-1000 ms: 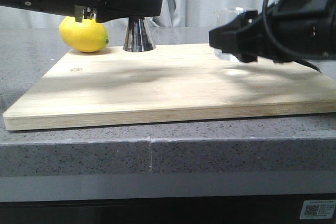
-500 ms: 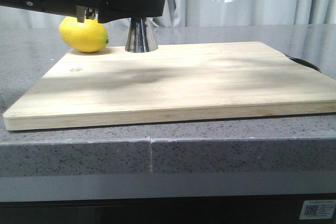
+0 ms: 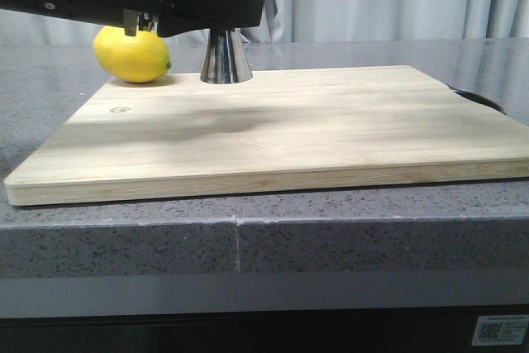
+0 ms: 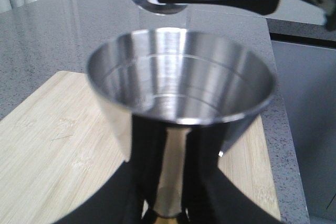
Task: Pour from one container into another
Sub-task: 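Lift the beaker with the right gripper over the jigger, then tilt the beaker with the right gripper toward the jigger mouth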
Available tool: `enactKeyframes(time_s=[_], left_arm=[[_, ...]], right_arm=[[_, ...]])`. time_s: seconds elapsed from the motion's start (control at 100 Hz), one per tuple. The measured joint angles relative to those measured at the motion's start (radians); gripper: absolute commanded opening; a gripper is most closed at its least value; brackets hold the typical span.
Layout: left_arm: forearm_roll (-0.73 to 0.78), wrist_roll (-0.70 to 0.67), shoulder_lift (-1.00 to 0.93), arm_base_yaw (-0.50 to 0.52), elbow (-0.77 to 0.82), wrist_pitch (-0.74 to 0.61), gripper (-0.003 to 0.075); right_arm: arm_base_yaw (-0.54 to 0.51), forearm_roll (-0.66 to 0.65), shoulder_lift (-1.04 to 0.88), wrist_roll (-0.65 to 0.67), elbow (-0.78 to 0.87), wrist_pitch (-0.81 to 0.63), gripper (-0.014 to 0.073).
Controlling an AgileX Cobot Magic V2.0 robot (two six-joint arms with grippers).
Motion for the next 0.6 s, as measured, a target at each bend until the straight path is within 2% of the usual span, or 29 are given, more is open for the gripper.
enactKeyframes(time_s=[0.6], left_arm=[[0.002, 0.000, 0.000, -0.038, 0.000, 0.000, 0.0059]], right_arm=[[0.091, -0.082, -0.007, 0.000, -0.048, 0.069, 0.0206]])
